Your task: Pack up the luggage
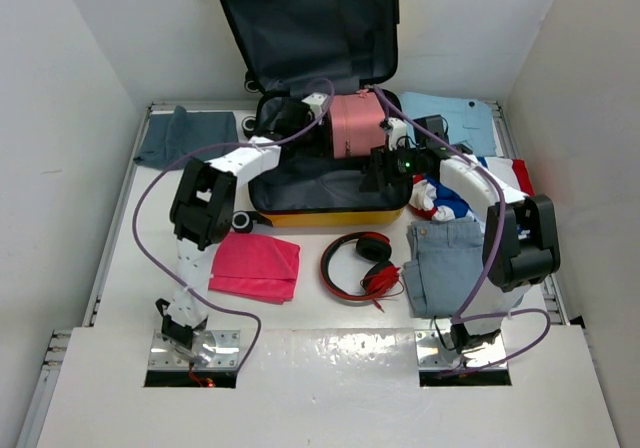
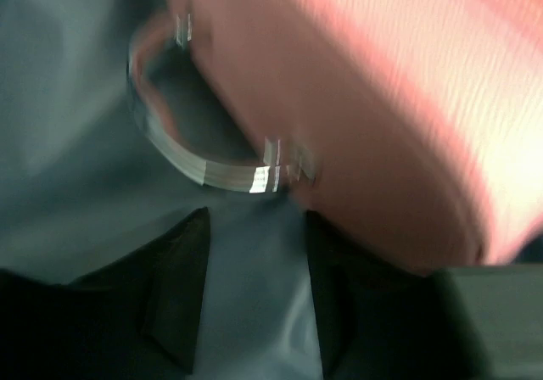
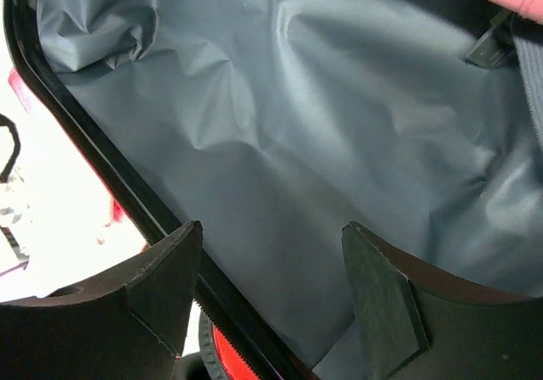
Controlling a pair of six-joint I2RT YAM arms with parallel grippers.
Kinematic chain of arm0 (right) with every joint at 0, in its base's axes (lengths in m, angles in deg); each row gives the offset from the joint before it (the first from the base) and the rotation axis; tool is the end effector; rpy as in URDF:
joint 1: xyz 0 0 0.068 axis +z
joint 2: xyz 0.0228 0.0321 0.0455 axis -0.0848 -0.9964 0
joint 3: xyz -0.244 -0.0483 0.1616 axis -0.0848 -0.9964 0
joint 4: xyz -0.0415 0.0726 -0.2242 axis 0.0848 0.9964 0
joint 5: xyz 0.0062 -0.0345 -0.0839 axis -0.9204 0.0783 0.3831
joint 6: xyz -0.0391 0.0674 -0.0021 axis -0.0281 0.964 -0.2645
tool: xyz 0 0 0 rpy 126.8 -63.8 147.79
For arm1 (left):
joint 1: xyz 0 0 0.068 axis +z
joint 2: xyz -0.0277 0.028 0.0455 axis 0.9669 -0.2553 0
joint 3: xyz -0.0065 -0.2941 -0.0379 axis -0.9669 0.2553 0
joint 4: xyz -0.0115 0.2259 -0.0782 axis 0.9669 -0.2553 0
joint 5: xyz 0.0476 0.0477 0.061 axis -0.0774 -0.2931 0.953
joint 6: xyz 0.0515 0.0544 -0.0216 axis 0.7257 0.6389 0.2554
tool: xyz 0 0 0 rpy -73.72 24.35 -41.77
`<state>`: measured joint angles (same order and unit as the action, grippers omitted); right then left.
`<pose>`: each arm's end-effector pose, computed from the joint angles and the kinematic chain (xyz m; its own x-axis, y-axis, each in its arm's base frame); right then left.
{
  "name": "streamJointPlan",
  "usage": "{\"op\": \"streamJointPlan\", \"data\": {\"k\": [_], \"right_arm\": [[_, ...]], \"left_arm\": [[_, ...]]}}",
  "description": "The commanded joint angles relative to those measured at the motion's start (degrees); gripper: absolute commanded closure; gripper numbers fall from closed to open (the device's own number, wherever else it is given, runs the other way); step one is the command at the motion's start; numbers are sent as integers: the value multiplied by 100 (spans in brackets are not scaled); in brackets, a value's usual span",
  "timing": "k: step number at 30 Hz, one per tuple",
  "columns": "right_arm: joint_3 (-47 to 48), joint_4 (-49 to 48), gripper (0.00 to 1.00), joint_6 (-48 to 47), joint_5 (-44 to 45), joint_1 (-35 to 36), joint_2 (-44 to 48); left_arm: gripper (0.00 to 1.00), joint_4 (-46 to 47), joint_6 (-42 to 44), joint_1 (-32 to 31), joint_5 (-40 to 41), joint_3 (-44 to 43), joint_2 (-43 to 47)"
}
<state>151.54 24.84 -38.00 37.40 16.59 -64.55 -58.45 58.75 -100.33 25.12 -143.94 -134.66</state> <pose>0.3506 0.1128 0.2411 -0.8140 -0.0669 -0.5771 -0.4341 0.7302 0.5276 0.4841 -0.2365 0.2279 -0.5969 -0.0170 -0.8021 0.3733 0.8791 -0.2964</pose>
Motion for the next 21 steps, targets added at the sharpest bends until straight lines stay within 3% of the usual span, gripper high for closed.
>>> {"op": "streamJointPlan", "data": {"k": [1, 6, 8, 15, 18, 21], "right_arm": [[342, -107, 33, -50, 72, 23, 105], [624, -264, 33, 37, 195, 23, 52], [851, -501, 33, 55, 300, 40, 35], [1985, -1416, 27, 354, 836, 32, -632], [2679, -1872, 26, 503, 976, 66, -1386], [3198, -1795, 26, 276, 1232, 189, -1818]], "left_arm": [[42, -248, 316, 174, -158, 458, 949], [42, 6, 263, 823, -1218, 1240, 2101], [47, 7, 481, 974, -1459, 1513, 2618], [50, -327, 763, 1519, -1521, 2181, 3403], [50, -327, 956, 1747, -1468, 2507, 3631], [51, -792, 1194, 2011, -1468, 2560, 3685]]}}
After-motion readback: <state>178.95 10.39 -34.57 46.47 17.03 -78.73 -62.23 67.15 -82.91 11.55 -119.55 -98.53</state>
